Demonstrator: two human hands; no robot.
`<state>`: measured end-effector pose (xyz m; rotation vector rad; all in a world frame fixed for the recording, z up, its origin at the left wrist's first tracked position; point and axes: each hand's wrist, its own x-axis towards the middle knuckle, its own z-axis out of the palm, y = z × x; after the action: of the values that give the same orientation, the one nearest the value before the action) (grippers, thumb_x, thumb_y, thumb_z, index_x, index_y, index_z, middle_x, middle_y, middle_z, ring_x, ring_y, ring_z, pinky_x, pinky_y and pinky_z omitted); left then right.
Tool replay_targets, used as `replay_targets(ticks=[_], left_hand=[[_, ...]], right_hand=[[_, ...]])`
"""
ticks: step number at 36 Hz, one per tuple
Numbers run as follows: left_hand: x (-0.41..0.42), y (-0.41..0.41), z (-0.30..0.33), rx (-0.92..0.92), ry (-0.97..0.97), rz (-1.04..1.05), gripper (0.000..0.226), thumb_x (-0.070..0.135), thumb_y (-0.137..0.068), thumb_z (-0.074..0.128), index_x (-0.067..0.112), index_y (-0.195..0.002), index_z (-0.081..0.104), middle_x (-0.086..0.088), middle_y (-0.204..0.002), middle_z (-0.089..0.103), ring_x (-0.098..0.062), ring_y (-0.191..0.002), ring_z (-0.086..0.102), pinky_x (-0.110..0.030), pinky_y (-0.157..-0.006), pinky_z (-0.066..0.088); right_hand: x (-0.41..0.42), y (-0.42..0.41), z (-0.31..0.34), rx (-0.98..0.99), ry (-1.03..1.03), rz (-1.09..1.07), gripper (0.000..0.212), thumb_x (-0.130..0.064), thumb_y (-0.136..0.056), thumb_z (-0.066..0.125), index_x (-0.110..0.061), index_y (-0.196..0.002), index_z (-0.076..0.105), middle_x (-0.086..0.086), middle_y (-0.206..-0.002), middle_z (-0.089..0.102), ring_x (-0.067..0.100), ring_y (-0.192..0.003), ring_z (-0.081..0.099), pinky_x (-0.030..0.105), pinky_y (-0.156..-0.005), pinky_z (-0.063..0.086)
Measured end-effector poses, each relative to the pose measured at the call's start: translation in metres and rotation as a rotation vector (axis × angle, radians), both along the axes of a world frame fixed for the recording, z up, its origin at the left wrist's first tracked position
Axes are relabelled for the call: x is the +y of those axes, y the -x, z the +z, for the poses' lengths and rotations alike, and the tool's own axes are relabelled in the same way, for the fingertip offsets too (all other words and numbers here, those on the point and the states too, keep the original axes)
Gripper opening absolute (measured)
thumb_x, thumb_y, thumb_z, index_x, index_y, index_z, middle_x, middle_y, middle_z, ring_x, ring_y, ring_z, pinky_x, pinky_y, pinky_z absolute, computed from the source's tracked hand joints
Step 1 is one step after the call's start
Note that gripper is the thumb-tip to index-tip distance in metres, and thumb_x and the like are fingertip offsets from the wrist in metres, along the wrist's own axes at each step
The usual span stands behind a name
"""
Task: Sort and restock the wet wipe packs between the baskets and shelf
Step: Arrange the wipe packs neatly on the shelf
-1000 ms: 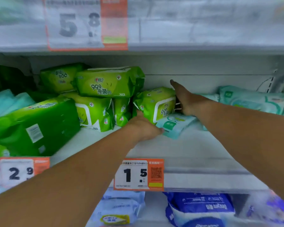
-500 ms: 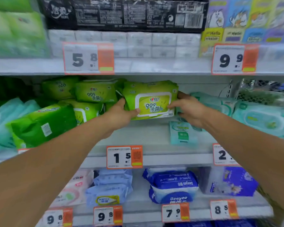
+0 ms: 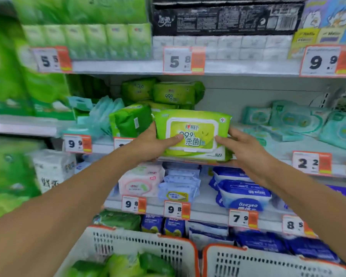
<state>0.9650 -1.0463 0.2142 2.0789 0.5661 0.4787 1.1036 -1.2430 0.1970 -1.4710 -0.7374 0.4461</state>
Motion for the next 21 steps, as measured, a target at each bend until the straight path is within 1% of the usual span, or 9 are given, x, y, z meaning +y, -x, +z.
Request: replay_targets(ticks=[2,4,7,11,13,14,16,18,21], left_hand=[[0.001,0.024,0.0,0.022,-0.04,0.001,0.058,0.058,-0.083,0.067,0.04,-0.13,0.039,0.019,-0.108,0.065,-0.016,-0.092,0.067,-0.028,-0.057,0.056],[0.005,0.045,-0.009,0.071,-0.055,0.04,0.062,0.063,-0.079,0.068,0.037,-0.128,0.042,0.011,-0.105,0.067,-0.022,-0.085,0.071,-0.036,-0.062,0.061],[0.009,0.075,-0.043,0.178,0.021,0.074,0.061,0.064,-0.077,0.069,0.033,-0.125,0.047,0.006,-0.104,0.066,-0.019,-0.073,0.07,-0.032,-0.055,0.06],[0.014,0.112,-0.114,0.361,0.235,0.06,0.048,0.057,-0.081,0.07,0.03,-0.118,0.056,0.003,-0.108,0.068,-0.017,-0.08,0.07,-0.037,-0.065,0.063],[0.016,0.127,-0.15,0.471,0.323,0.065,0.054,0.057,-0.078,0.074,0.031,-0.123,0.055,0.004,-0.12,0.065,-0.019,-0.095,0.07,-0.042,-0.074,0.062],[0.017,0.133,-0.163,0.522,0.337,0.057,0.055,0.056,-0.078,0.074,0.031,-0.123,0.055,0.005,-0.127,0.062,-0.019,-0.105,0.067,-0.043,-0.076,0.062],[0.02,0.14,-0.179,0.594,0.322,0.044,0.057,0.056,-0.08,0.073,0.029,-0.126,0.054,0.005,-0.136,0.054,-0.023,-0.117,0.059,-0.042,-0.073,0.062],[0.028,0.141,-0.187,0.654,0.296,0.055,0.063,0.053,-0.085,0.069,0.023,-0.137,0.047,0.001,-0.144,0.046,-0.029,-0.121,0.056,-0.043,-0.068,0.062],[0.038,0.145,-0.188,0.828,0.224,0.101,0.054,0.041,-0.098,0.055,0.008,-0.14,0.044,-0.014,-0.137,0.052,-0.037,-0.102,0.068,-0.047,-0.073,0.062]], right_hand=[[0.006,0.014,-0.005,-0.007,0.018,0.002,0.028,-0.018,-0.097,0.062,-0.026,-0.123,0.066,-0.001,-0.112,0.075,0.021,-0.104,0.072,0.044,-0.085,0.06],[0.01,0.03,-0.015,0.015,0.083,0.033,0.026,-0.022,-0.097,0.062,-0.028,-0.122,0.066,-0.002,-0.114,0.074,0.02,-0.106,0.07,0.044,-0.085,0.06],[0.018,0.052,-0.047,0.08,0.23,0.069,0.024,-0.025,-0.097,0.062,-0.026,-0.121,0.065,-0.001,-0.114,0.074,0.015,-0.096,0.07,0.038,-0.078,0.06],[0.029,0.082,-0.108,0.171,0.529,0.144,0.031,-0.033,-0.09,0.07,-0.02,-0.117,0.067,0.008,-0.118,0.072,0.022,-0.093,0.07,0.04,-0.082,0.058],[0.031,0.098,-0.138,0.216,0.639,0.169,0.042,-0.038,-0.083,0.075,-0.016,-0.118,0.066,0.01,-0.12,0.067,0.028,-0.091,0.067,0.038,-0.076,0.056],[0.033,0.105,-0.151,0.26,0.68,0.196,0.044,-0.041,-0.08,0.076,-0.018,-0.117,0.065,0.005,-0.114,0.063,0.026,-0.084,0.063,0.035,-0.071,0.053],[0.035,0.116,-0.172,0.331,0.738,0.272,0.037,-0.043,-0.081,0.073,-0.024,-0.112,0.063,-0.004,-0.108,0.06,0.021,-0.083,0.061,0.035,-0.08,0.051],[0.038,0.12,-0.187,0.41,0.741,0.302,0.027,-0.035,-0.086,0.07,-0.024,-0.109,0.064,-0.001,-0.112,0.062,0.026,-0.094,0.066,0.038,-0.096,0.05],[0.046,0.123,-0.195,0.514,0.68,0.3,0.033,-0.025,-0.089,0.067,-0.013,-0.12,0.063,0.009,-0.126,0.062,0.028,-0.103,0.068,0.039,-0.101,0.051]])
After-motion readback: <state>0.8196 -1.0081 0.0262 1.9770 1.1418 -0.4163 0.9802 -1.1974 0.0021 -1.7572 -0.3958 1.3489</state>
